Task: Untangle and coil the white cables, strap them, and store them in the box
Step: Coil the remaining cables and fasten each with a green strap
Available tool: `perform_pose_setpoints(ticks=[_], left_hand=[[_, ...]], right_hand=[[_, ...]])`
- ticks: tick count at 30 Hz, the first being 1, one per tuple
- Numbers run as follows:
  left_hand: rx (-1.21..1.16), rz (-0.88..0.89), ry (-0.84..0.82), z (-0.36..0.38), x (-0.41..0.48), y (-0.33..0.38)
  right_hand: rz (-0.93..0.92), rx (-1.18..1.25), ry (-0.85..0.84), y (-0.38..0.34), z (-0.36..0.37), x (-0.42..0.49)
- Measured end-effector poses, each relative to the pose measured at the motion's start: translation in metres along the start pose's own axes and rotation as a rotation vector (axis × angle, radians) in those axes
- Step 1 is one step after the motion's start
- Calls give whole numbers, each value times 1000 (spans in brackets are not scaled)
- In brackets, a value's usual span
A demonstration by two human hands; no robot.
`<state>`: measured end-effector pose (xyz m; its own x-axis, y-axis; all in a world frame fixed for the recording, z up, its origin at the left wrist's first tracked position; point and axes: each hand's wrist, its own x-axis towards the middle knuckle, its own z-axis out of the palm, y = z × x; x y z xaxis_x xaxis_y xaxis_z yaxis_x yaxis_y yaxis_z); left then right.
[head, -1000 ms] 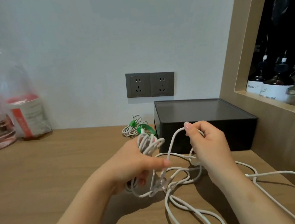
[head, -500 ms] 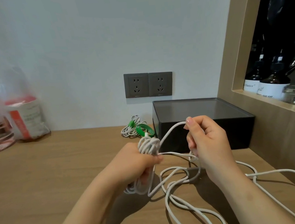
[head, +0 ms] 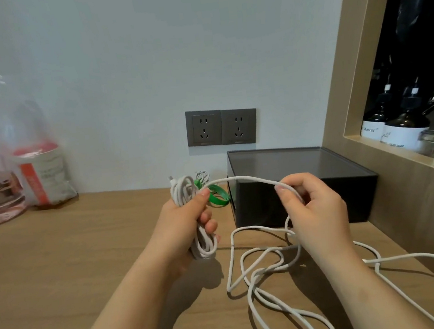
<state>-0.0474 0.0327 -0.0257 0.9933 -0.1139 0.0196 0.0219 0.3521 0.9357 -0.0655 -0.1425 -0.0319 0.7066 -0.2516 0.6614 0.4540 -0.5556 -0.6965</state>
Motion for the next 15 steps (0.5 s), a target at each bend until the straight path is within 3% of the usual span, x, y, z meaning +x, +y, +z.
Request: perform_pose_setpoints(ticks=[4, 7, 9, 15], left_hand=[[-195, -18, 60, -4, 6, 5], [-204, -14, 104, -6, 10, 1], [-164, -18, 137, -6, 11, -2], [-62, -34, 145, -5, 10, -4]], right_hand=[[247, 215, 216, 7, -10, 8], [348, 300, 244, 5, -16, 10], [292, 218, 152, 3, -15, 7], [172, 151, -397, -4, 5, -2]])
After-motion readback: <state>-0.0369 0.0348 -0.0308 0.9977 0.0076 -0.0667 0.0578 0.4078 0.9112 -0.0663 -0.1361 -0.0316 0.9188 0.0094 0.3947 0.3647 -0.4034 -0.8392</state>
